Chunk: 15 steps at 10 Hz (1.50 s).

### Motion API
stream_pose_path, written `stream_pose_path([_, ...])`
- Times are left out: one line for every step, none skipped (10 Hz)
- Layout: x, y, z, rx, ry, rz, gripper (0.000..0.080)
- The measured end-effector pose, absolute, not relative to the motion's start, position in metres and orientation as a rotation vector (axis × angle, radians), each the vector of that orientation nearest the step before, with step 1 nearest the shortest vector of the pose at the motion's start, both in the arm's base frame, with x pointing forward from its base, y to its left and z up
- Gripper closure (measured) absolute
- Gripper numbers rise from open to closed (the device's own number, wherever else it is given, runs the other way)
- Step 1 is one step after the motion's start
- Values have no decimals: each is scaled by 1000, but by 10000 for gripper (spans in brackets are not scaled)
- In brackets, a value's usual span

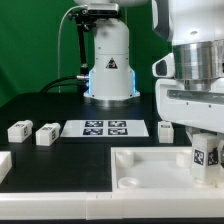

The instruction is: Assemble one leg

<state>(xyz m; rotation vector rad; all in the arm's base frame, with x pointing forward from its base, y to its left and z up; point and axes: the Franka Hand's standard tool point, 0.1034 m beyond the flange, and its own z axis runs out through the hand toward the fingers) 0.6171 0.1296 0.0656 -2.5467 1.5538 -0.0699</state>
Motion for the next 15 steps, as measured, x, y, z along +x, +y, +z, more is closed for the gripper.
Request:
stream_pose_path([618, 129, 66, -2466, 1653, -50, 508])
stream_pose_path([617, 130, 66, -2475, 1640, -51, 415])
stream_pose_path([617, 130, 66, -2521, 1569, -58, 415])
stream_pose_path([617, 130, 66, -2531, 1555, -60, 275])
stream_pose_path([618, 127, 67, -2621, 1402, -79, 190])
stream_pose_path([620, 125, 67, -2744, 1169, -107, 190])
stream_pose_path([622, 125, 69, -2833, 959, -133, 158])
stream_pose_path([623, 125, 70, -2895, 779, -147, 158])
stream_pose_path([624, 126, 72, -2965, 546, -148, 151])
stream_pose_path([626, 129, 74, -3008, 375, -147, 151])
stream_pose_path([627, 132, 75, -3033, 261, -160, 150])
stream_pose_path([628, 133, 76, -3064, 69, -170, 150])
stream_pose_path([628, 133, 76, -3079, -84, -178, 150])
stream_pose_path([629, 132, 76, -3085, -288, -186, 150])
stream_pose_path([629, 130, 76, -3076, -441, -193, 150])
